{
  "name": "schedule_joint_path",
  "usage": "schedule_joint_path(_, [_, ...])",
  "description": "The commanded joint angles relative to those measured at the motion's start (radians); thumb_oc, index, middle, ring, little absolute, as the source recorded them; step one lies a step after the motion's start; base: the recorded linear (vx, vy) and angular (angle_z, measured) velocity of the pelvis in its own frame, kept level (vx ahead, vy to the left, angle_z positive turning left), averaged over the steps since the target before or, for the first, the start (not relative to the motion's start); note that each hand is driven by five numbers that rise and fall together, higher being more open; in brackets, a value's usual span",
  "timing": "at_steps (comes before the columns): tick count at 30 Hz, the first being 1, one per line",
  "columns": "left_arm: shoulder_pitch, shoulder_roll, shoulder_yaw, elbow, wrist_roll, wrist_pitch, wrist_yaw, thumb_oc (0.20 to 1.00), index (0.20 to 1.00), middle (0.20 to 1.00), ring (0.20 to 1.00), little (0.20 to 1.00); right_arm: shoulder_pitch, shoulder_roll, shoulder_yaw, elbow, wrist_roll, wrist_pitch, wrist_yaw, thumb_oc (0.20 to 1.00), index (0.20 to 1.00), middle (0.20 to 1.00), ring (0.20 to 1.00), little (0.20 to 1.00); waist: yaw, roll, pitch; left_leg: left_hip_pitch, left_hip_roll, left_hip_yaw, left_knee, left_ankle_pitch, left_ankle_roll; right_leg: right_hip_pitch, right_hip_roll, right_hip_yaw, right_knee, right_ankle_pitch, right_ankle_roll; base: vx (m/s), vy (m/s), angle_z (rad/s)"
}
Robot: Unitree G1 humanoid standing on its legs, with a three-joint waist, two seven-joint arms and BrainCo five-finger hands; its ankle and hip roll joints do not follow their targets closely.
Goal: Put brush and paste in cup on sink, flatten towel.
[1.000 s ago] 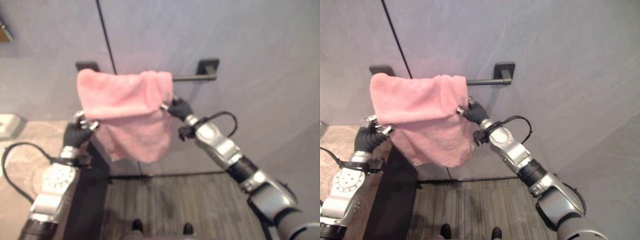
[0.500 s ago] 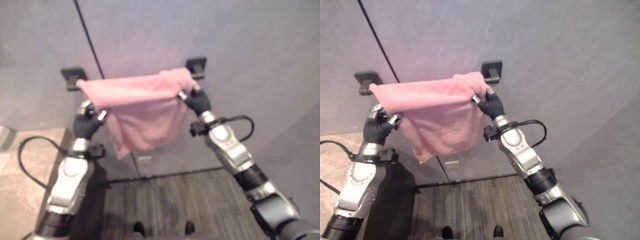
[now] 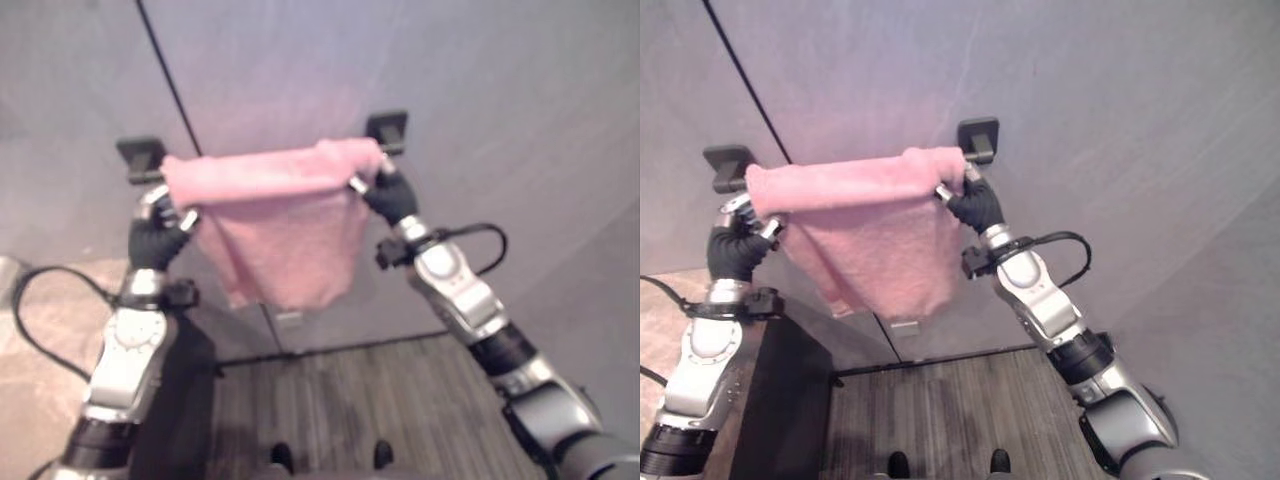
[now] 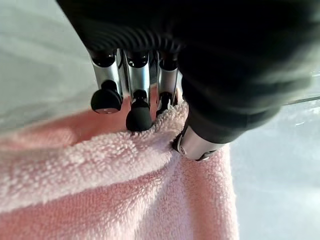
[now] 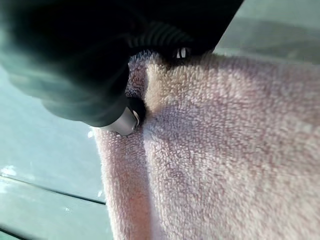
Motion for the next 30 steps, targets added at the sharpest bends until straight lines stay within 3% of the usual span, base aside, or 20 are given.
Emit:
schedule_joint_path(1, [-0.038, 0.093, 0.11, 0.021, 0.022, -0.048, 0.08, 0.2, 0.2, 0.2, 0.2, 0.2, -0.147, 0.021, -0.037, 0.009, -0.02, -0.044, -0.027, 0.2, 0.2, 0.2, 0.2, 0.2, 0.024, -0.061, -0.03, 0.057, -0.034, -0.002, 0.013, -0.102, 0.042, 0.007, -0.108, -0.007, 0.004, 0.056, 0.075, 0.0, 0.0, 0.0])
schedule_joint_path(11, [-0.039, 0.079, 0.117, 0.051, 0.022, -0.045, 0.096, 0.2, 0.2, 0.2, 0.2, 0.2, -0.157, 0.019, -0.045, 0.008, -0.052, -0.038, -0.037, 0.2, 0.2, 0.2, 0.2, 0.2, 0.026, -0.071, -0.025, 0.05, -0.036, -0.008, 0.013, -0.103, 0.044, 0.009, -0.109, -0.014, 0.004, 0.055, 0.075, 0.0, 0.0, 0.0])
schedule_joint_path(12, [-0.047, 0.08, 0.108, 0.086, 0.053, -0.028, 0.097, 0.25, 0.25, 0.25, 0.25, 0.25, -0.154, 0.02, -0.042, 0.035, -0.064, -0.038, -0.042, 0.2, 0.2, 0.2, 0.2, 0.2, 0.027, -0.072, -0.026, 0.051, -0.036, -0.008, 0.013, -0.103, 0.044, 0.01, -0.109, -0.015, 0.004, 0.055, 0.074, 0.0, 0.0, 0.0])
schedule_joint_path(13, [-0.048, 0.081, 0.101, 0.081, 0.035, -0.035, 0.092, 0.41, 0.41, 0.41, 0.41, 0.41, -0.154, 0.016, -0.043, 0.026, -0.06, -0.031, -0.044, 0.2, 0.2, 0.2, 0.2, 0.2, 0.026, -0.071, -0.026, 0.051, -0.037, -0.008, 0.013, -0.103, 0.044, 0.01, -0.109, -0.016, 0.004, 0.054, 0.073, 0.0, 0.0, 0.0])
schedule_joint_path(15, [-0.042, 0.078, 0.1, 0.078, 0.024, -0.038, 0.087, 0.2, 0.2, 0.2, 0.2, 0.2, -0.151, 0.017, -0.044, 0.017, -0.059, -0.031, -0.04, 0.2, 0.2, 0.2, 0.2, 0.2, 0.027, -0.07, -0.028, 0.051, -0.037, -0.008, 0.013, -0.104, 0.044, 0.011, -0.11, -0.016, 0.004, 0.054, 0.074, 0.0, 0.0, 0.0])
schedule_joint_path(20, [-0.029, 0.08, 0.109, 0.084, 0.03, -0.03, 0.08, 0.2, 0.2, 0.2, 0.2, 0.2, -0.147, 0.019, -0.049, 0.023, -0.073, -0.024, -0.037, 0.2, 0.2, 0.2, 0.2, 0.2, 0.024, -0.069, -0.029, 0.056, -0.037, -0.007, 0.013, -0.106, 0.044, 0.014, -0.11, -0.015, 0.004, 0.052, 0.074, 0.01, 0.002, 0.0])
schedule_joint_path(22, [-0.029, 0.081, 0.112, 0.093, 0.038, -0.027, 0.083, 0.2, 0.2, 0.2, 0.2, 0.2, -0.138, 0.019, -0.054, 0.028, -0.07, -0.022, -0.04, 1.0, 1.0, 1.0, 1.0, 1.0, 0.022, -0.067, -0.03, 0.057, -0.036, -0.005, 0.013, -0.107, 0.044, 0.013, -0.109, -0.012, 0.004, 0.052, 0.075, 0.0, 0.0, 0.0])
schedule_joint_path(23, [-0.029, 0.081, 0.111, 0.093, 0.038, -0.027, 0.083, 0.2, 0.2, 0.2, 0.2, 0.2, -0.138, 0.019, -0.054, 0.028, -0.07, -0.022, -0.04, 1.0, 1.0, 1.0, 1.0, 1.0, 0.023, -0.067, -0.03, 0.057, -0.036, -0.004, 0.013, -0.107, 0.044, 0.013, -0.109, -0.012, 0.004, 0.052, 0.075, 0.0, 0.0, 0.0])
schedule_joint_path(24, [-0.027, 0.081, 0.114, 0.095, 0.043, -0.024, 0.079, 0.501, 0.501, 0.501, 0.501, 0.501, -0.133, 0.014, -0.054, 0.026, -0.072, -0.017, -0.034, 1.0, 1.0, 1.0, 1.0, 1.0, 0.021, -0.065, -0.031, 0.059, -0.035, -0.003, 0.013, -0.107, 0.044, 0.013, -0.108, -0.01, 0.004, 0.051, 0.074, 0.0, 0.0, 0.0])
schedule_joint_path(25, [-0.025, 0.083, 0.118, 0.1, 0.049, -0.022, 0.081, 1.0, 1.0, 1.0, 1.0, 1.0, -0.127, 0.012, -0.055, 0.024, -0.074, -0.015, -0.036, 1.0, 1.0, 1.0, 1.0, 1.0, 0.02, -0.064, -0.032, 0.06, -0.035, -0.002, 0.013, -0.107, 0.043, 0.014, -0.107, -0.01, 0.004, 0.05, 0.074, 0.0, 0.0, 0.0])
schedule_joint_path(30, [-0.015, 0.09, 0.135, 0.105, 0.071, -0.014, 0.081, 1.0, 1.0, 1.0, 1.0, 1.0, -0.11, -0.001, -0.069, 0.027, -0.089, -0.002, -0.034, 1.0, 1.0, 1.0, 1.0, 1.0, 0.017, -0.06, -0.035, 0.063, -0.032, 0.001, 0.013, -0.109, 0.042, 0.012, -0.106, -0.008, 0.004, 0.048, 0.073, 0.0, 0.0, 0.0])
